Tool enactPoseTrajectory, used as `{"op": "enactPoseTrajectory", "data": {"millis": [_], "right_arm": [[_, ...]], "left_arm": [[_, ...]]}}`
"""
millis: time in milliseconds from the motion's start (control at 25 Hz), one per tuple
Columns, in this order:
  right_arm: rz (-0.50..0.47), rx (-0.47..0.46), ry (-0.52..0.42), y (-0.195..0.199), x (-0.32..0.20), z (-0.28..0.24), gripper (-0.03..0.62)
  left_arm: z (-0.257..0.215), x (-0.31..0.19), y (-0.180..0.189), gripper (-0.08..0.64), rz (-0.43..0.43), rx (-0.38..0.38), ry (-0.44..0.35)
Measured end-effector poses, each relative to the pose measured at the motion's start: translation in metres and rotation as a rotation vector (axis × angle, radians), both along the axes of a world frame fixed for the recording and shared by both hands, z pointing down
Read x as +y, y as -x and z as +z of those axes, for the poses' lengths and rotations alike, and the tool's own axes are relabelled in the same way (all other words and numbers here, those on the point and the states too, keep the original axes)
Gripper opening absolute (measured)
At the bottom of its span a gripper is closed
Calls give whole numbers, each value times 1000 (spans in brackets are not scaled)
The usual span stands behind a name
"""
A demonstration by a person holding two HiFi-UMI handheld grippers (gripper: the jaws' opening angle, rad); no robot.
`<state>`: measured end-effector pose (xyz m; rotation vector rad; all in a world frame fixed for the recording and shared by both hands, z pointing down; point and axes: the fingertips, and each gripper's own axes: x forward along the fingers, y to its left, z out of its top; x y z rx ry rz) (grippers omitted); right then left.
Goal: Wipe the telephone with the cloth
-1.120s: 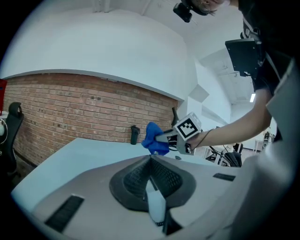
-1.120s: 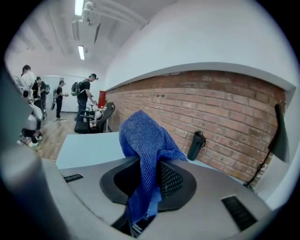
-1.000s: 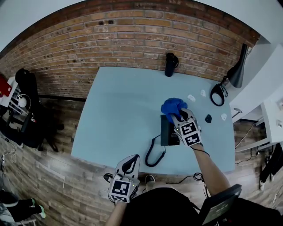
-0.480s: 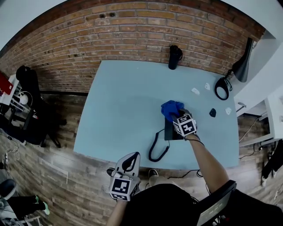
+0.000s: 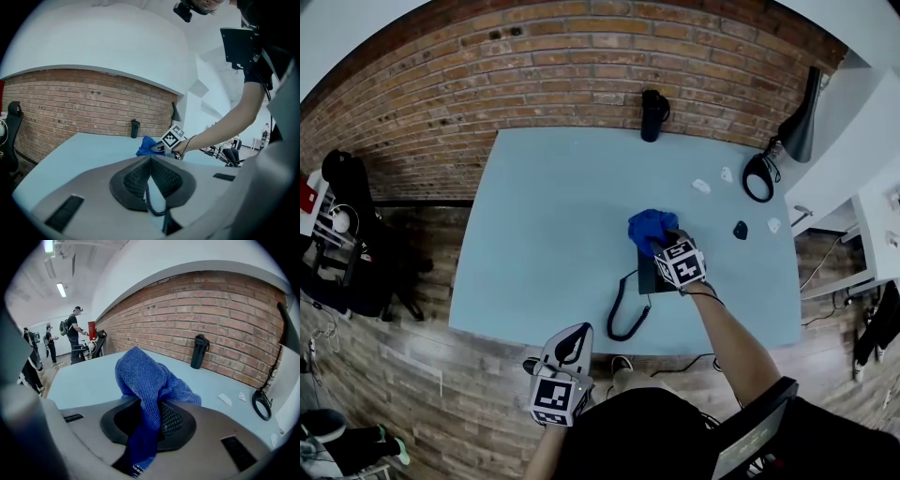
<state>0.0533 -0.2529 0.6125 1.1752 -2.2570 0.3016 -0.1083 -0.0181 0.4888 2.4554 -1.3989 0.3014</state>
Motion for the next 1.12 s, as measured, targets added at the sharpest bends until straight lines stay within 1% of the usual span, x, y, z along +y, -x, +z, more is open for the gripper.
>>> {"op": "enactPoseTrajectory", "data": {"millis": [600, 1120], "right_arm": [[-2, -14, -3, 1, 13, 6, 87], [2, -20, -3, 2, 23, 10, 87]], "left_arm": [[0, 0, -4, 18, -5, 13, 4], [2, -3, -10, 18, 9, 12, 11]]}}
